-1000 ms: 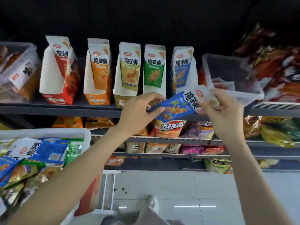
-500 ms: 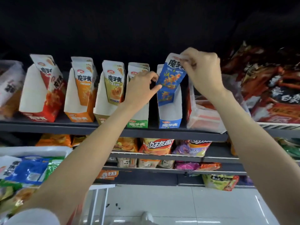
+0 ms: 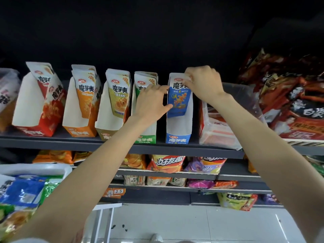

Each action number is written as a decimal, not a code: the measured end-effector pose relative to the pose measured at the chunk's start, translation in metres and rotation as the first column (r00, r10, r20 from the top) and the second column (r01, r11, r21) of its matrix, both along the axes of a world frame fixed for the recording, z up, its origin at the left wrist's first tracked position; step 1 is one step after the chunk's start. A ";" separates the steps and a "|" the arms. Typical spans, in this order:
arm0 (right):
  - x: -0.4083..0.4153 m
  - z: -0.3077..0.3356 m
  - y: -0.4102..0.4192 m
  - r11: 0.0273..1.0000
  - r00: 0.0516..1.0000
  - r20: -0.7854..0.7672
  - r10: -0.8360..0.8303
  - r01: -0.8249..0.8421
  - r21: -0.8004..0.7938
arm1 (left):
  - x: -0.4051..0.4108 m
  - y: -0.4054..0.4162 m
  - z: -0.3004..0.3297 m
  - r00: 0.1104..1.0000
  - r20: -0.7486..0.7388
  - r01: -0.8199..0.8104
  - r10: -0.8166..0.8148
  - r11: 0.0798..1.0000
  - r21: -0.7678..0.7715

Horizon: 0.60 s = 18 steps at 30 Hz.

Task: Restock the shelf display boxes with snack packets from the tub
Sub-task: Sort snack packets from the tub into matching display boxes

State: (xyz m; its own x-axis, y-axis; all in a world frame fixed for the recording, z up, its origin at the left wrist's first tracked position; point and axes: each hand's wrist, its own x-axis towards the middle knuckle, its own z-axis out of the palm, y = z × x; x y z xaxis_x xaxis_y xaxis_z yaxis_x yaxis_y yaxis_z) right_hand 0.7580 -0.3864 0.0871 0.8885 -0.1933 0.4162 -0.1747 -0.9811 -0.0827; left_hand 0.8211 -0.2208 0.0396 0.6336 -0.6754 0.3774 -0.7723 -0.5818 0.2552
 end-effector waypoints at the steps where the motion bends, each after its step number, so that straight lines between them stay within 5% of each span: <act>1: 0.003 0.000 -0.002 1.000 1.000 -0.003 -0.022 0.022 0.007 | 0.000 0.000 0.000 1.000 0.000 0.000 0.000 1.000 -0.003; 8: 0.014 -0.006 -0.009 0.999 0.999 -0.048 -0.026 0.028 0.035 | -0.003 -0.002 -0.001 1.000 -0.003 0.004 -0.004 1.000 -0.011; 13: -0.012 -0.008 0.002 0.990 0.977 0.213 0.013 -0.042 0.136 | -0.004 0.004 0.001 1.000 -0.020 0.018 -0.020 0.995 -0.101; 18: -0.056 -0.012 0.051 0.930 0.892 0.447 0.071 -0.221 0.294 | -0.023 0.039 0.010 0.993 0.108 0.081 -0.041 0.914 -0.397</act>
